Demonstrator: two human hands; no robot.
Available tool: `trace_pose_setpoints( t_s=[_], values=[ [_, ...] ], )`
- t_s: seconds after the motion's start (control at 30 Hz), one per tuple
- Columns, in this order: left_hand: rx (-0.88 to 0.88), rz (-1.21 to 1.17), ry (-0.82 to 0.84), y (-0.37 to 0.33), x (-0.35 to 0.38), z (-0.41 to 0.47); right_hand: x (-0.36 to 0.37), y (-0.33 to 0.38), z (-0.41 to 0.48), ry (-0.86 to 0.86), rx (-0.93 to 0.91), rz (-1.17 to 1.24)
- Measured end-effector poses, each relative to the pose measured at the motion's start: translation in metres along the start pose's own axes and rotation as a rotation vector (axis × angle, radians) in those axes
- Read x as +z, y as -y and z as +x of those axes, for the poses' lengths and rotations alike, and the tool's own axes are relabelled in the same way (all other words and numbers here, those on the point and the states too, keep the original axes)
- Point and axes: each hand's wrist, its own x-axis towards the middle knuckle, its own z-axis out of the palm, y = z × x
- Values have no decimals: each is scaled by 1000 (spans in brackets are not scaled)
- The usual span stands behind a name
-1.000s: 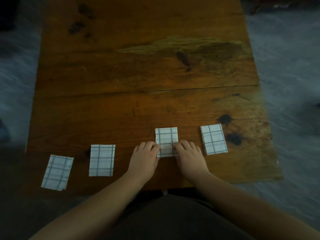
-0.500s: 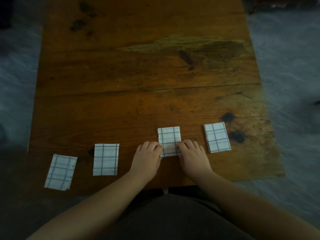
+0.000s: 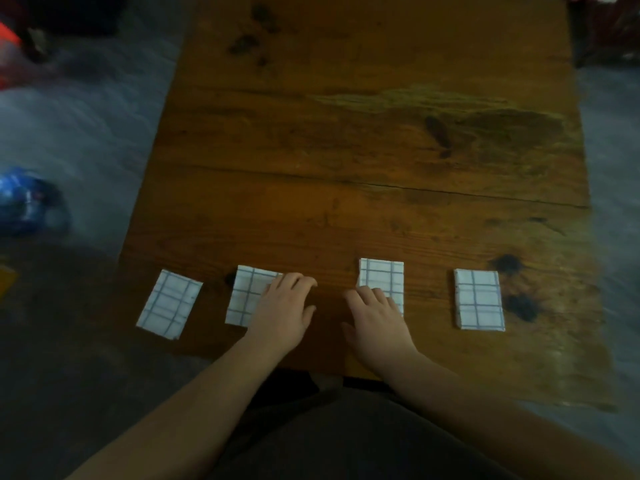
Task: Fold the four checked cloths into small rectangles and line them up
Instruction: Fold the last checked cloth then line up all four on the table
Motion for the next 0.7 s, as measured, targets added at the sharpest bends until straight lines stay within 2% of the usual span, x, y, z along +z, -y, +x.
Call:
trace_pose_setpoints(
  t_s=[0.17, 0.33, 0.57, 0.7],
  values=[
    [21, 8, 32, 80, -18, -17, 21, 59, 25, 12, 12, 19],
    [74, 33, 87, 142, -39, -26, 45, 119, 39, -12, 142, 65],
    [116, 89, 135, 160, -35, -37, 55, 150, 41, 71, 212, 13],
    [177, 126, 134, 161, -29, -35, 63, 153, 39, 62, 229, -27]
  ],
)
